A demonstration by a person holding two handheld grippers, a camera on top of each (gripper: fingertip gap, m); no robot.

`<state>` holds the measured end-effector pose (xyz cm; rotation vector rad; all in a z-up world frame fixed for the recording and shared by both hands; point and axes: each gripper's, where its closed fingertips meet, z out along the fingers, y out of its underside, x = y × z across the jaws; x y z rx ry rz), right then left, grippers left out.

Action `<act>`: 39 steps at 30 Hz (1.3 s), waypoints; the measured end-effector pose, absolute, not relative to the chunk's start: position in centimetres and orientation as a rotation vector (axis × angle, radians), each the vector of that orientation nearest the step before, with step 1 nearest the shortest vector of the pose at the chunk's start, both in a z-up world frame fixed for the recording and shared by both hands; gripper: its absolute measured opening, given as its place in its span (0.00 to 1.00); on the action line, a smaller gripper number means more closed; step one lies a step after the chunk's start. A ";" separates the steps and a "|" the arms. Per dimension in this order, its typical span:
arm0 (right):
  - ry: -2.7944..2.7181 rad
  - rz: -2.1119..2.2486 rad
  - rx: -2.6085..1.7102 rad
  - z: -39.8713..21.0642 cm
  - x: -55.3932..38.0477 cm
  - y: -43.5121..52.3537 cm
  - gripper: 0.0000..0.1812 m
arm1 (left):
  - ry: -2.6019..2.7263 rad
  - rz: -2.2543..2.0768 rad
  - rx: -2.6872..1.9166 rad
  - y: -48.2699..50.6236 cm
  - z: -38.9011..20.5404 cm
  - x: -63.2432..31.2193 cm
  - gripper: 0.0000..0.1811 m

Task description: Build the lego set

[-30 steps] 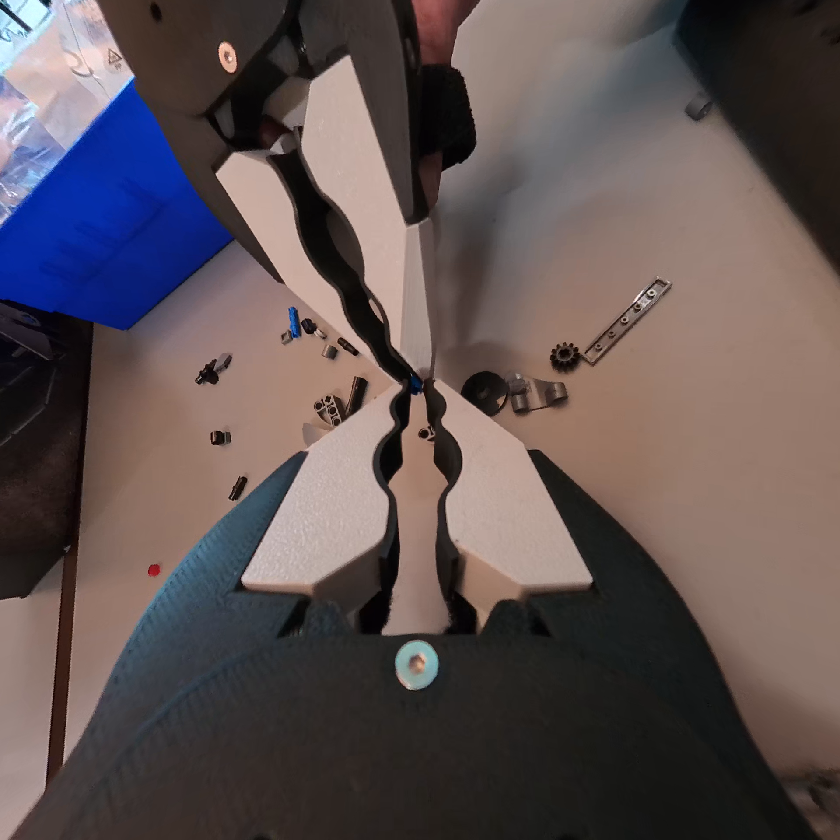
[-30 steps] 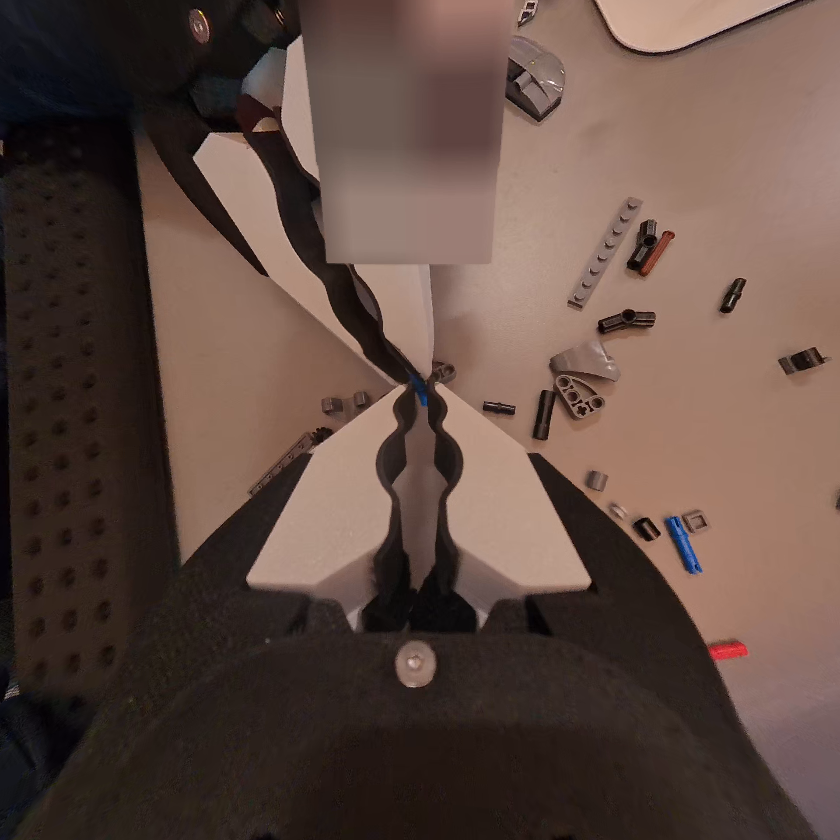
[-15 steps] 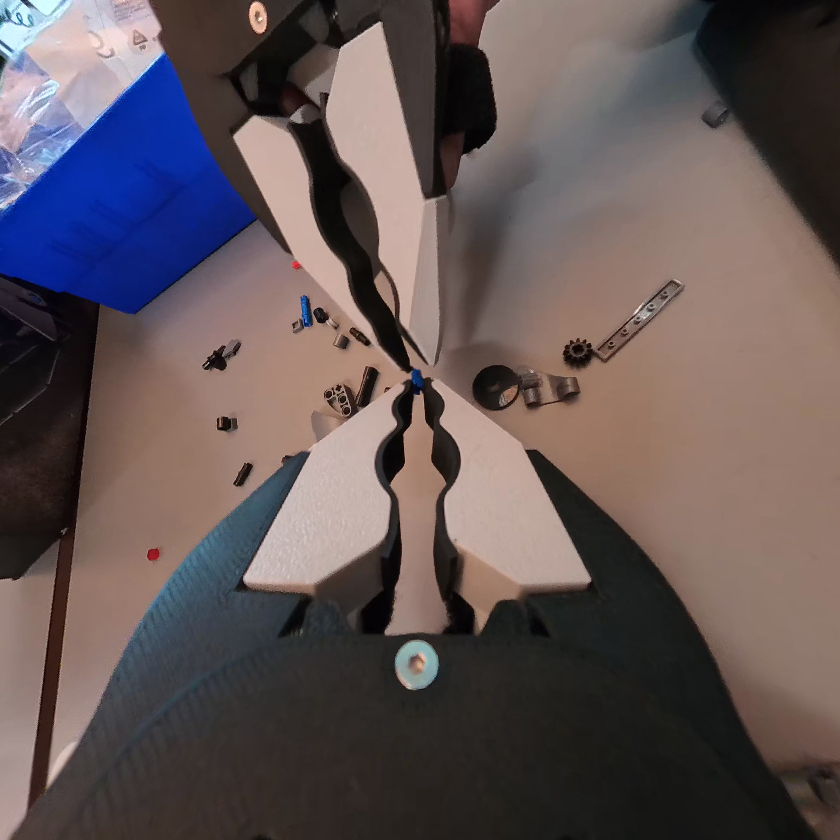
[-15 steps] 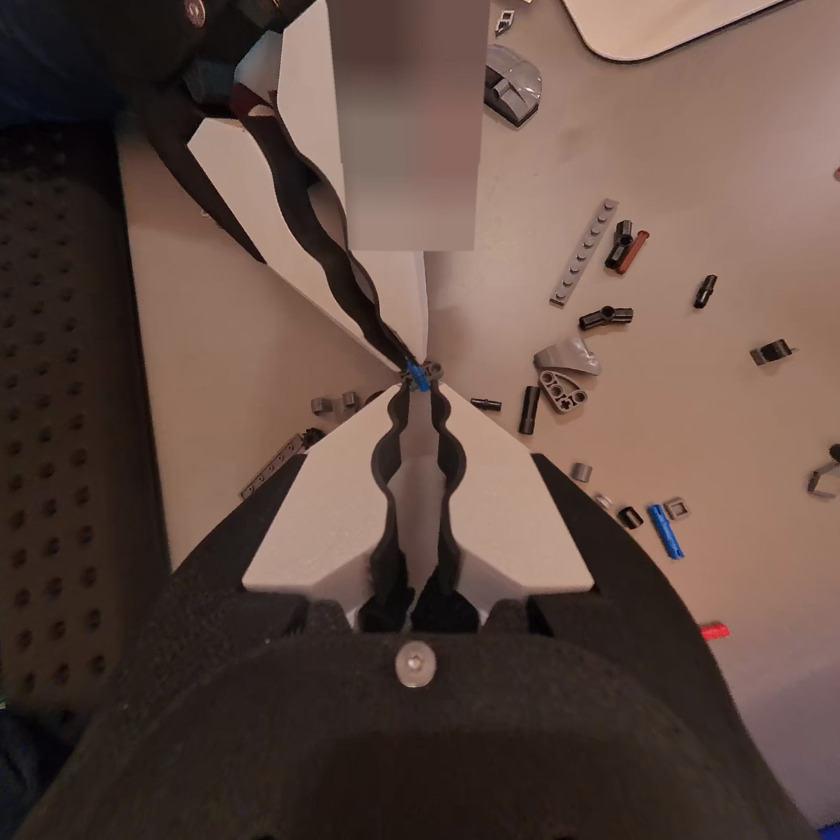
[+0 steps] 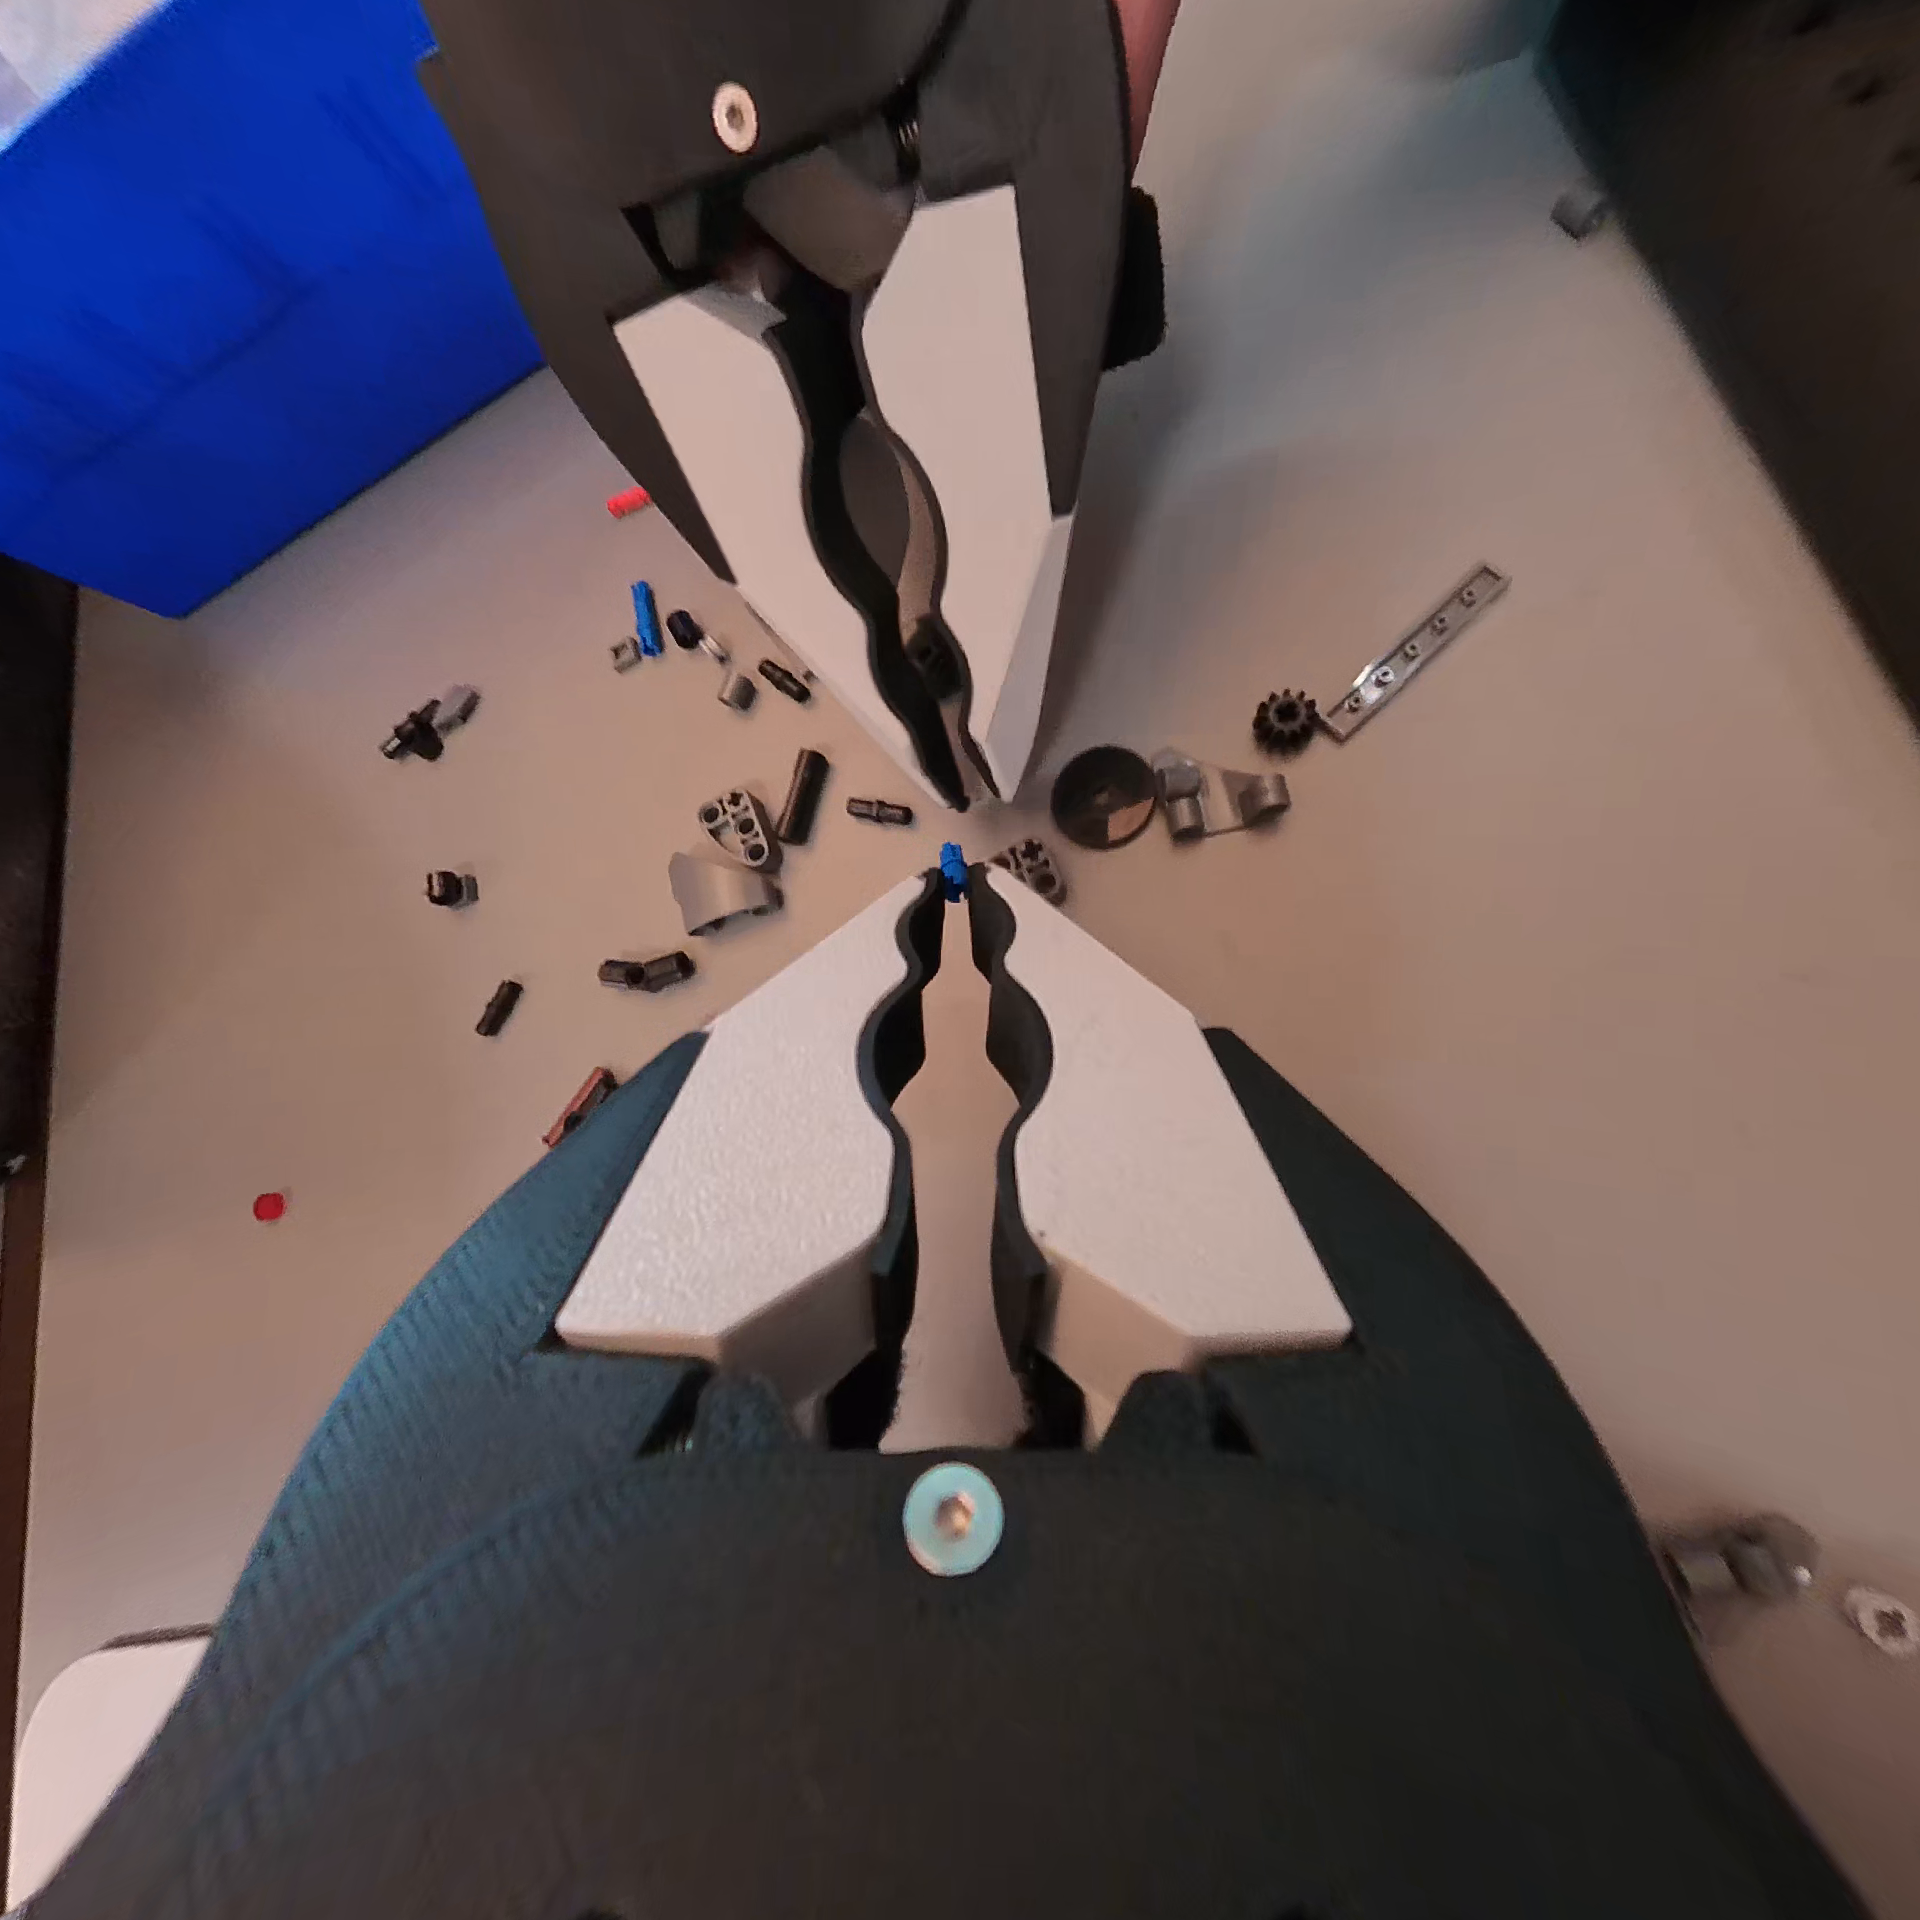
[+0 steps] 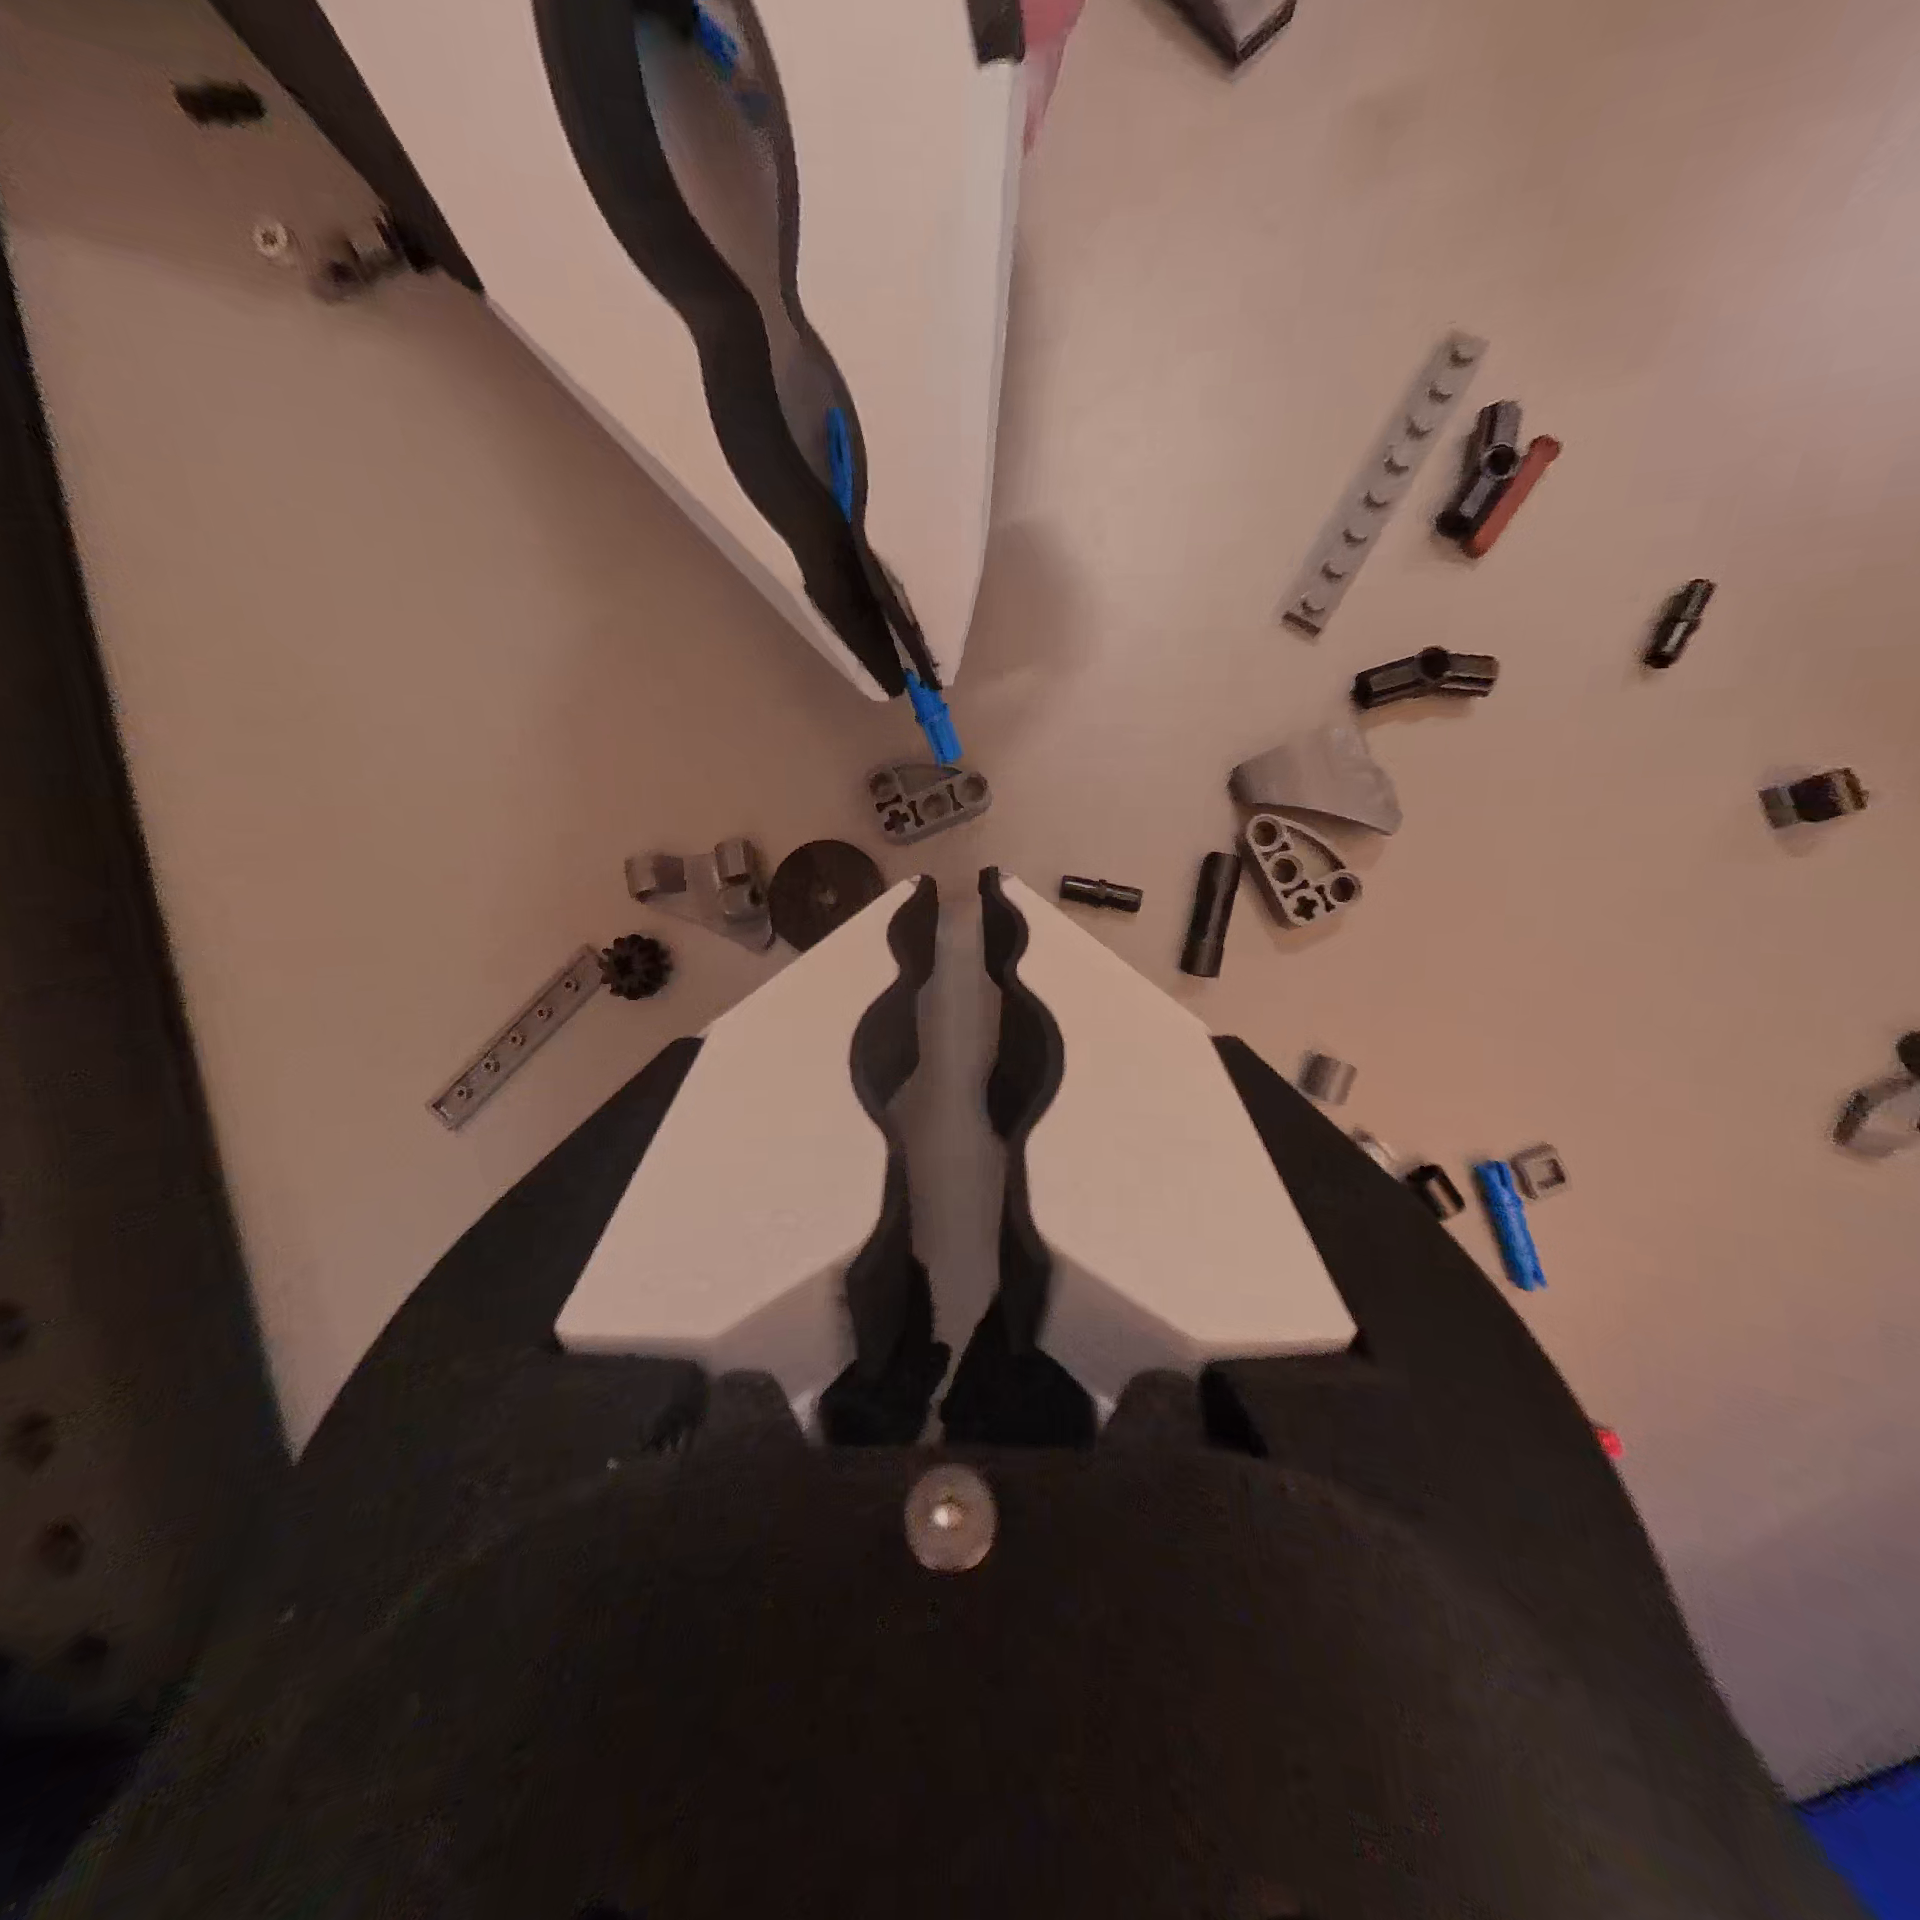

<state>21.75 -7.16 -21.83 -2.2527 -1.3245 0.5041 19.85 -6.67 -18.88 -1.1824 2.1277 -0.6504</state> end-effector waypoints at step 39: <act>-1.385 0.439 -2.152 -22.6 18.2 -5.7 0.10 | 2.343 -0.511 -1.254 -6.9 -21.0 17.0 0.01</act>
